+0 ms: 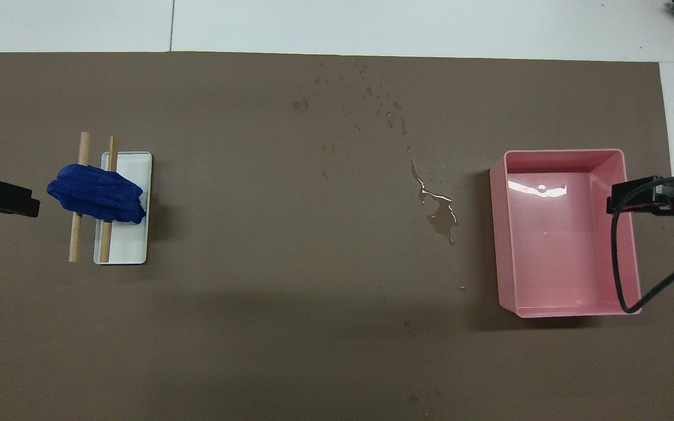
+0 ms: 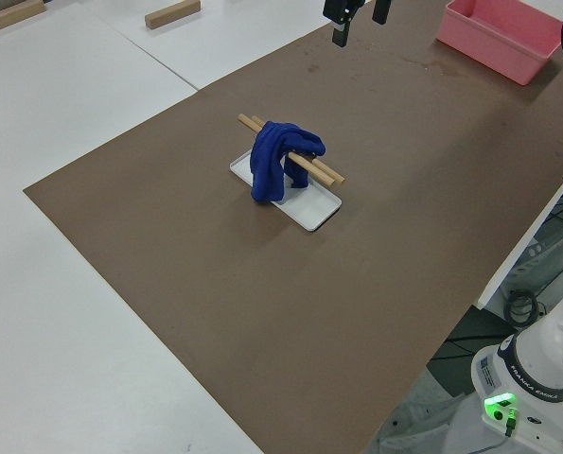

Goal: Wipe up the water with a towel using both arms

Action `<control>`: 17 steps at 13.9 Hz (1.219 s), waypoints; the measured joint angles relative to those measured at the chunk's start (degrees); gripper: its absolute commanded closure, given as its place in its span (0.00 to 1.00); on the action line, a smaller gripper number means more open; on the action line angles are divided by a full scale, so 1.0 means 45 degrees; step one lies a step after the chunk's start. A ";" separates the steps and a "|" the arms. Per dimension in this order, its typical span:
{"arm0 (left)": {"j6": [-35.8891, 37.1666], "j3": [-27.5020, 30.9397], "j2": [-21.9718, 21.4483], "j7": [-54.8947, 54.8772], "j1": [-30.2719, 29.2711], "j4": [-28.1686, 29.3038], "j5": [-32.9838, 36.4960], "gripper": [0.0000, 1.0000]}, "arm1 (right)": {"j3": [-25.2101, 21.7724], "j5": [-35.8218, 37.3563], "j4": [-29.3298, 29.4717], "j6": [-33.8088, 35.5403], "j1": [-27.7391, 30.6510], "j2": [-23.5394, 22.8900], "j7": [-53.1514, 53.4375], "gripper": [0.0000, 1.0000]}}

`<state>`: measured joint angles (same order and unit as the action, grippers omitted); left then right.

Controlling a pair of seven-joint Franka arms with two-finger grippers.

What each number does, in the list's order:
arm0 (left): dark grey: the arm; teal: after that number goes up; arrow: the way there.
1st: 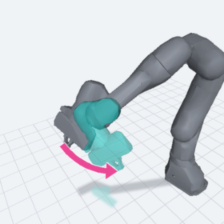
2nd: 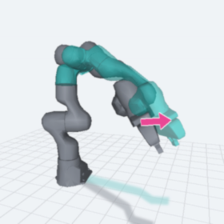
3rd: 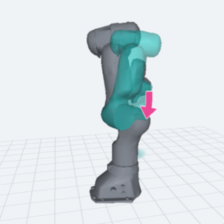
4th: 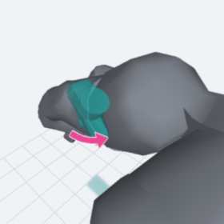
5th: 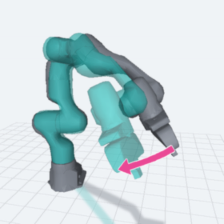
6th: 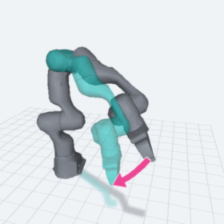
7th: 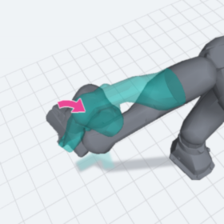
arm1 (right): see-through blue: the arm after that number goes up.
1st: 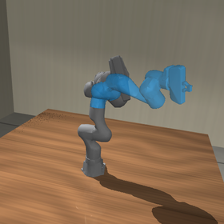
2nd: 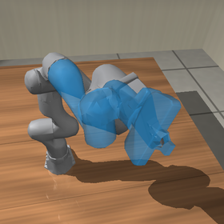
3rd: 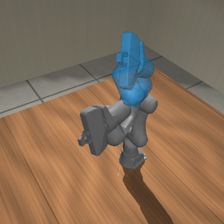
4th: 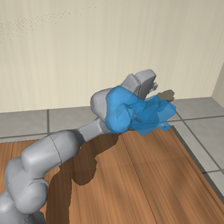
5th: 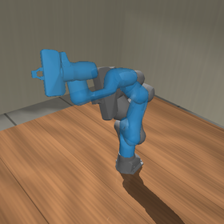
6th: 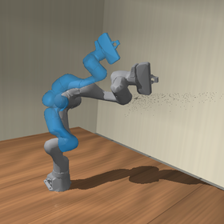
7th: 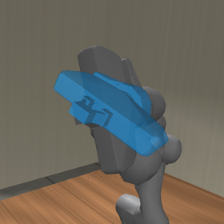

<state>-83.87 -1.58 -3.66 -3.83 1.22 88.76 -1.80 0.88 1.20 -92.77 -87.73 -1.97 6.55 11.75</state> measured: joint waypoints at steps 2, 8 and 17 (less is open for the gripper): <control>-0.0006 0.0001 0.0000 0.0000 0.0000 0.0000 0.0000 0.00 | 0.0000 0.0000 0.0000 0.0000 0.0000 0.0000 0.0000 0.00; -0.0198 0.0029 0.0003 0.0000 -0.0067 0.0101 0.0000 0.00 | 0.0000 0.0000 0.0000 0.0000 0.0000 0.0000 0.0000 0.00; -0.3180 0.0066 0.0198 0.0032 -0.0809 0.1440 0.0000 0.00 | 0.0001 -0.0086 0.0096 -0.0003 0.0004 -0.0018 0.0000 0.00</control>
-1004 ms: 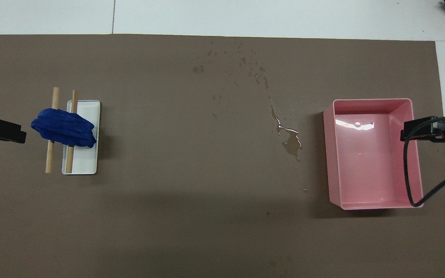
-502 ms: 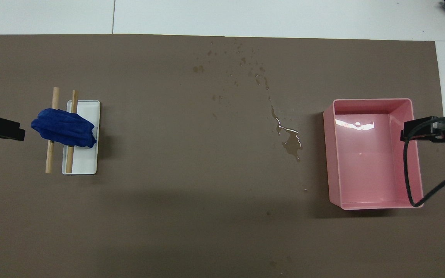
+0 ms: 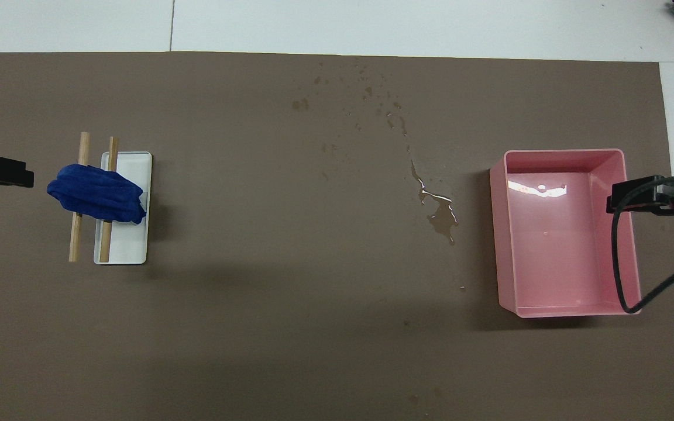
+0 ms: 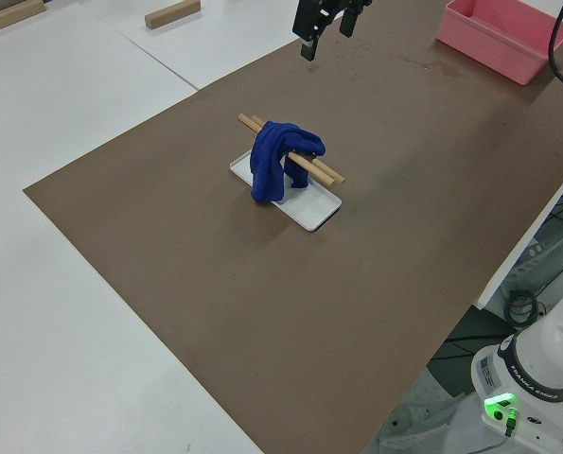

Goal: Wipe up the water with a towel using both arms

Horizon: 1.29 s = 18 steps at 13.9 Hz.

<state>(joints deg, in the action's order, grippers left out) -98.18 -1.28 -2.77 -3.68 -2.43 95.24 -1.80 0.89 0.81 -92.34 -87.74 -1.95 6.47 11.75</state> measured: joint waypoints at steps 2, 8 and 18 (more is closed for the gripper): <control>-0.0707 0.0000 0.0189 0.0000 -0.0150 0.0282 0.0000 0.00 | -0.0011 -0.0001 0.0432 0.0017 0.0029 -0.0288 0.0000 0.00; -0.3728 -0.0001 0.0964 0.0018 -0.0767 0.2071 0.0000 0.00 | -0.0040 -0.0003 0.1709 0.0706 0.0144 -0.1537 -0.0125 0.00; -0.6497 -0.0218 0.1066 0.1225 -0.0540 0.4418 -0.0002 0.25 | -0.0048 -0.0005 0.1682 0.0913 0.0220 -0.1516 -0.0235 0.00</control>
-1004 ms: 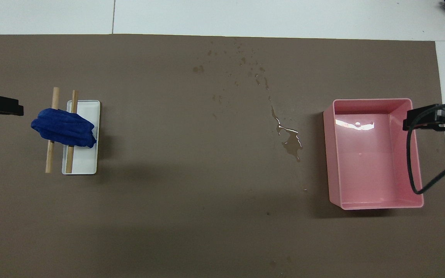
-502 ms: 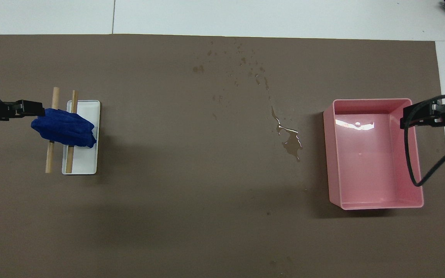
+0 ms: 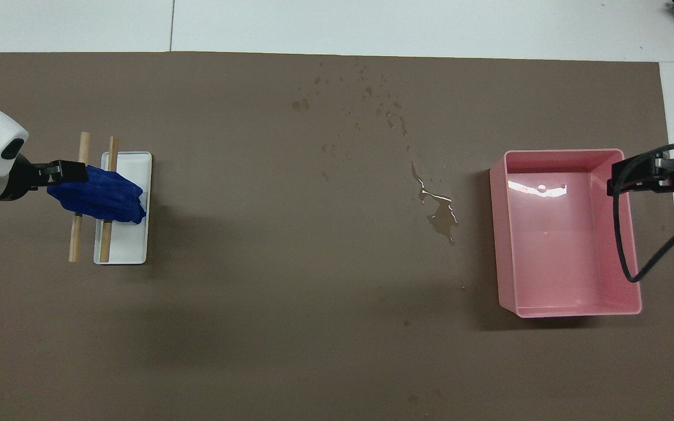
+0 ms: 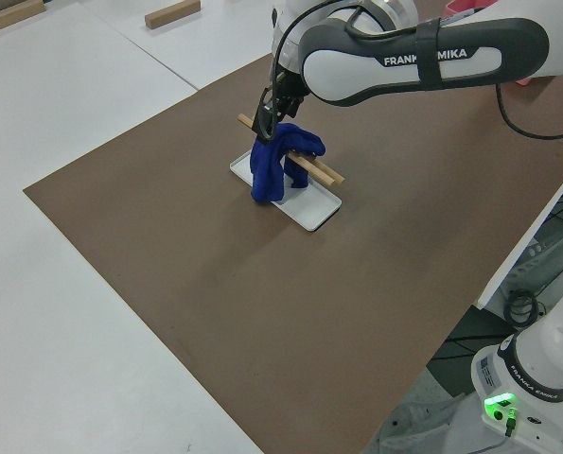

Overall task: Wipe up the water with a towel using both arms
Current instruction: 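Reach the left gripper to the blue cloth and grasp it, then lift the blue cloth with the left gripper toward the table center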

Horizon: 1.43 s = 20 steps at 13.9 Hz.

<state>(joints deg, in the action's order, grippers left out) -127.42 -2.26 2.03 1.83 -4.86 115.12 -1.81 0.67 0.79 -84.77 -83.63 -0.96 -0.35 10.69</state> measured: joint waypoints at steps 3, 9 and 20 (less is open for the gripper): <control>-0.0092 -0.0005 0.0040 0.0013 0.0023 0.0089 0.0000 0.37 | -0.0006 0.0000 -0.0017 0.0000 0.0083 0.0000 0.0000 0.00; -0.0281 0.0017 0.0025 0.0018 0.0022 0.0261 0.0000 1.00 | -0.0005 0.0000 -0.0030 0.0000 0.0092 0.0007 0.0000 0.00; 0.5225 -0.0106 0.0130 0.3402 0.0022 -0.3909 -0.3263 1.00 | 0.0069 -0.0009 -0.0359 0.0001 0.0062 0.0180 0.0000 0.00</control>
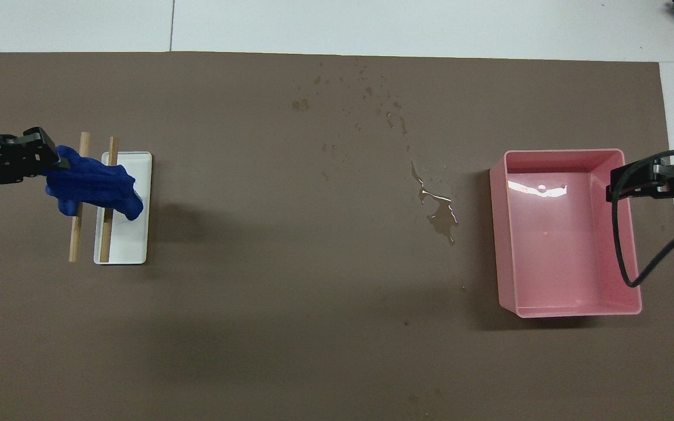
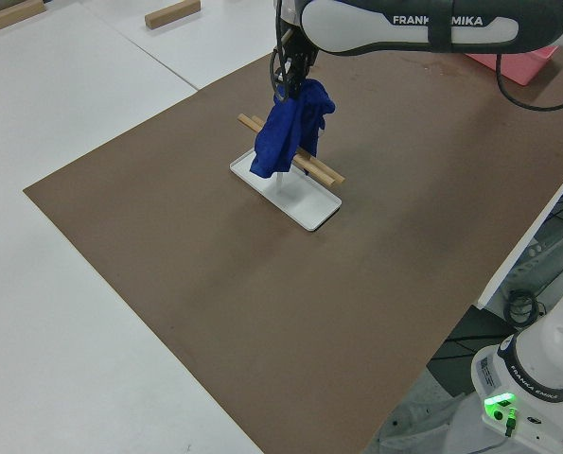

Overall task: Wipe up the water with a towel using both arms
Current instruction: 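Lift the blue cloth with the left gripper toward the table center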

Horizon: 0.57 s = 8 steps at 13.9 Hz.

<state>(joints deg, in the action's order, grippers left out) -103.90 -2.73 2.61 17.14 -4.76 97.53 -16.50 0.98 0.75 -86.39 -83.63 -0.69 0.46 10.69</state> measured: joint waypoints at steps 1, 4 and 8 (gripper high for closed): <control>0.0297 -0.0224 -0.0046 0.1364 0.0007 -0.0270 -0.0603 1.00 | -0.0003 0.0000 -0.0012 0.0000 0.0017 0.0004 0.0000 0.00; 0.0554 -0.1110 -0.0327 0.5964 0.0039 -0.0570 -0.2133 1.00 | -0.0014 0.0000 -0.0033 0.0000 0.0037 0.0010 0.0000 0.00; 0.0461 -0.2357 -0.0504 1.1233 0.0154 -0.0576 -0.3724 1.00 | -0.0010 -0.1161 -0.0038 -0.0010 0.0032 0.0024 0.1088 0.00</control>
<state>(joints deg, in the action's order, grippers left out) -101.83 -13.34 0.35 67.69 -4.06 94.94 -33.26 0.94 -4.48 -86.56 -83.67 -0.54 0.57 15.59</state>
